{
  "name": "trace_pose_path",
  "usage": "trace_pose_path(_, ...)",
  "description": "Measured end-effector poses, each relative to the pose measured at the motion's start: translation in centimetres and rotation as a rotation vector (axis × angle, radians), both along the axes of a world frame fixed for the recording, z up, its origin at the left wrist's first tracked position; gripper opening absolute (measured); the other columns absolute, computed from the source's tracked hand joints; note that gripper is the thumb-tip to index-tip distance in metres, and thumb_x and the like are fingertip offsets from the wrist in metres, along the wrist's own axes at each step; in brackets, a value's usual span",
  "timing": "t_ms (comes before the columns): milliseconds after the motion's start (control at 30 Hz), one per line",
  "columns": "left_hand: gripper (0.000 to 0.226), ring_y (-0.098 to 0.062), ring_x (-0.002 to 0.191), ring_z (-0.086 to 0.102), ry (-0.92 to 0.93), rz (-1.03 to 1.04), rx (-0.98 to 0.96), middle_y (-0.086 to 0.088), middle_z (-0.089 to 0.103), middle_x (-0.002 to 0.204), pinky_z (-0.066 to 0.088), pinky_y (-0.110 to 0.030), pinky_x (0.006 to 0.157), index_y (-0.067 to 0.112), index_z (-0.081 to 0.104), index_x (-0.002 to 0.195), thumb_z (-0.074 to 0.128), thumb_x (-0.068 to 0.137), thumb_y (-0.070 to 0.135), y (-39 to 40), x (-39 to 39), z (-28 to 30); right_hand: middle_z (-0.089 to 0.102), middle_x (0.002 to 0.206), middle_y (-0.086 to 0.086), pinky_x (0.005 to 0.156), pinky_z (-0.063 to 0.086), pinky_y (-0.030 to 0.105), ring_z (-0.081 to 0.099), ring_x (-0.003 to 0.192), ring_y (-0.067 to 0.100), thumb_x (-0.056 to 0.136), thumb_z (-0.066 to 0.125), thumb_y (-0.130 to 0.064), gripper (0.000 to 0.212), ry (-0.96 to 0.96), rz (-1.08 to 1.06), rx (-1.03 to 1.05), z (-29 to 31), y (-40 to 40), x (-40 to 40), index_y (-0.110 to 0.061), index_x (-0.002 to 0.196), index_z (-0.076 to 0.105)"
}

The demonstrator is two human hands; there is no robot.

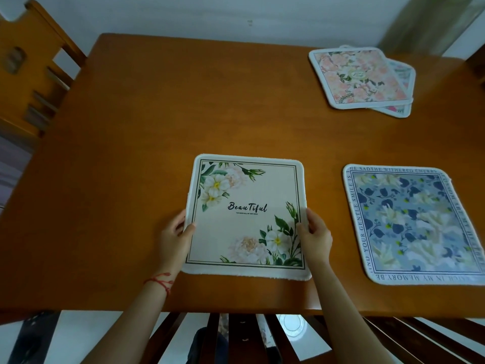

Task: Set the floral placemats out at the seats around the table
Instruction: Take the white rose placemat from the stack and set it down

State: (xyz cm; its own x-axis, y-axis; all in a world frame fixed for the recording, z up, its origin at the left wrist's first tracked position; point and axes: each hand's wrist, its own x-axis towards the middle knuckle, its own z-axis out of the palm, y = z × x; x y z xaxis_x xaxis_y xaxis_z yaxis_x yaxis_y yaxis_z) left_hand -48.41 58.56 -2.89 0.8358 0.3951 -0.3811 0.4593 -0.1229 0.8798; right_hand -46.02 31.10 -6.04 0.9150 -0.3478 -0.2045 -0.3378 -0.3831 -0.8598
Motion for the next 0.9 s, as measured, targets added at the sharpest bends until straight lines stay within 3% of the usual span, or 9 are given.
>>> trace_pose_path(367,0.047,-0.021,0.122,0.048,0.012,-0.008,-0.045,-0.008,0.052,0.134,0.039,-0.035,0.1,0.007,0.047,0.133,0.058,0.087,0.007,-1.5,-1.0,-0.5,0.068,0.091,0.002,0.067,0.05,0.03,0.06,0.077,0.017,0.084,0.057,-0.008,0.026,-0.028,-0.036,0.035,1.3,-1.4,-0.9,-0.027,0.101,0.062)
trace_pose_path(467,0.045,-0.017,0.117,0.048,0.003,0.007,-0.04,-0.009,0.054,0.132,0.038,-0.031,0.095,0.006,0.048,0.132,0.057,0.087,0.004,-1.4,-1.1,-0.3,0.066,0.088,-0.002,0.061,0.048,0.022,0.058,0.074,0.012,0.083,0.058,-0.007,0.026,-0.025,-0.028,0.061,1.4,-1.2,-0.9,-0.026,0.1,0.063)
trace_pose_path(600,0.044,-0.019,0.117,0.05,0.0,0.019,-0.028,-0.009,0.055,0.13,0.04,-0.032,0.095,0.006,0.049,0.131,0.056,0.088,0.003,-0.9,-1.2,-0.3,0.068,0.092,0.0,0.059,0.049,0.023,0.06,0.075,0.014,0.083,0.058,-0.01,0.027,-0.027,0.011,0.071,1.2,-0.8,-1.0,-0.022,0.107,0.064)
trace_pose_path(700,0.043,-0.013,0.111,0.048,0.006,-0.002,-0.012,-0.008,0.055,0.128,0.04,-0.028,0.091,0.006,0.049,0.131,0.055,0.088,0.003,-0.8,-1.2,-0.1,0.068,0.094,0.0,0.055,0.044,0.012,0.057,0.074,0.011,0.084,0.058,-0.011,0.032,-0.008,0.001,0.076,1.0,-1.0,-1.0,-0.02,0.115,0.062)
trace_pose_path(900,0.044,-0.022,0.119,0.049,0.022,0.011,-0.007,-0.008,0.054,0.131,0.04,-0.034,0.097,0.008,0.049,0.131,0.056,0.088,0.006,-0.7,-1.2,-0.5,0.068,0.101,-0.001,0.075,0.056,0.032,0.064,0.092,0.017,0.083,0.059,-0.01,0.037,0.009,0.014,0.078,1.1,-1.0,-1.1,-0.019,0.119,0.06)
